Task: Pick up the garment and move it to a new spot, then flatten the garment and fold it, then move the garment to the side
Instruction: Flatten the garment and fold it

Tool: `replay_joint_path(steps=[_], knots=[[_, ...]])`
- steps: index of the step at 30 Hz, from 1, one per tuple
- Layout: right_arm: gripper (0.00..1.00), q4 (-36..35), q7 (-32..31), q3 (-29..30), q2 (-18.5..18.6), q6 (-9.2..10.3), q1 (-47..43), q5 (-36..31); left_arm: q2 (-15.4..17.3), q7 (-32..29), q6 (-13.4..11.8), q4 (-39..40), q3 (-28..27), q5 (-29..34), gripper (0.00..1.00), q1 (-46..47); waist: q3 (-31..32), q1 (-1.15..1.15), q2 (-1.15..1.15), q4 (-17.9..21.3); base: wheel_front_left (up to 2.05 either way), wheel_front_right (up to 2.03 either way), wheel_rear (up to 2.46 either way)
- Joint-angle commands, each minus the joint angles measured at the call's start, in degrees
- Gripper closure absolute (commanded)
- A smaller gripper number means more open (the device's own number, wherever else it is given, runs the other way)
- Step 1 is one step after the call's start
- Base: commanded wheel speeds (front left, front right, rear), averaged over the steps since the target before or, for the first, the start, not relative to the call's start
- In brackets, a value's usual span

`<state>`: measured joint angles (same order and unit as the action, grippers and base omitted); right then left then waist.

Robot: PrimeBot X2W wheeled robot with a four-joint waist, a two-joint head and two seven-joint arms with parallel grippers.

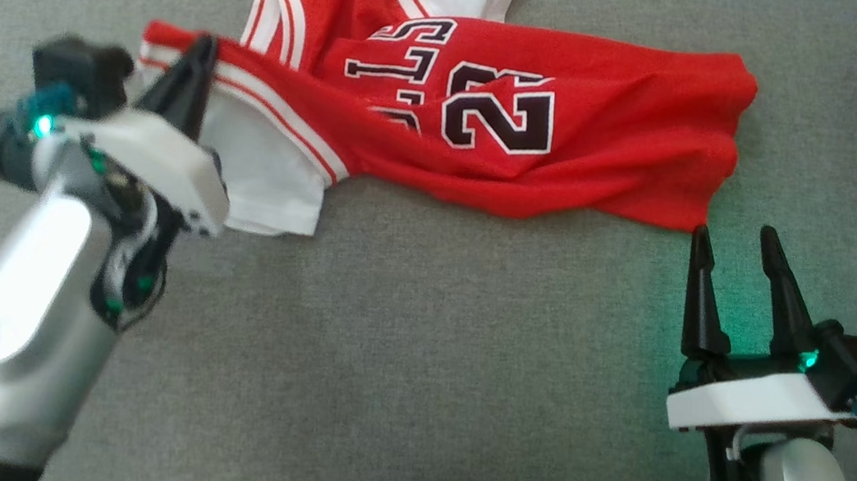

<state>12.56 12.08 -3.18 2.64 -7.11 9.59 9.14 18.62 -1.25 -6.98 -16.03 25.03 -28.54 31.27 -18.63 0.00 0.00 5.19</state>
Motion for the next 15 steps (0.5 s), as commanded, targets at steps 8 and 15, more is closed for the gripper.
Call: replay_joint_path(steps=[8, 15], knots=[[0.0, -0.3, 1.1, -2.3, 0.2, -0.37, 2.4, 1.3, -0.3, 4.5, 1.7, -8.3, -5.0, -3.0, 0.0, 5.6, -0.6, 0.0, 0.0, 1.3, 0.0, 0.0, 0.0], [0.0, 1.1, 1.5, -0.7, 0.2, -0.37, 1.9, 0.7, -1.5, 12.8, 2.8, -8.5, -7.3, -4.7, 0.0, 2.0, 0.7, 0.0, 0.0, 0.7, 0.0, 0.0, 0.0]])
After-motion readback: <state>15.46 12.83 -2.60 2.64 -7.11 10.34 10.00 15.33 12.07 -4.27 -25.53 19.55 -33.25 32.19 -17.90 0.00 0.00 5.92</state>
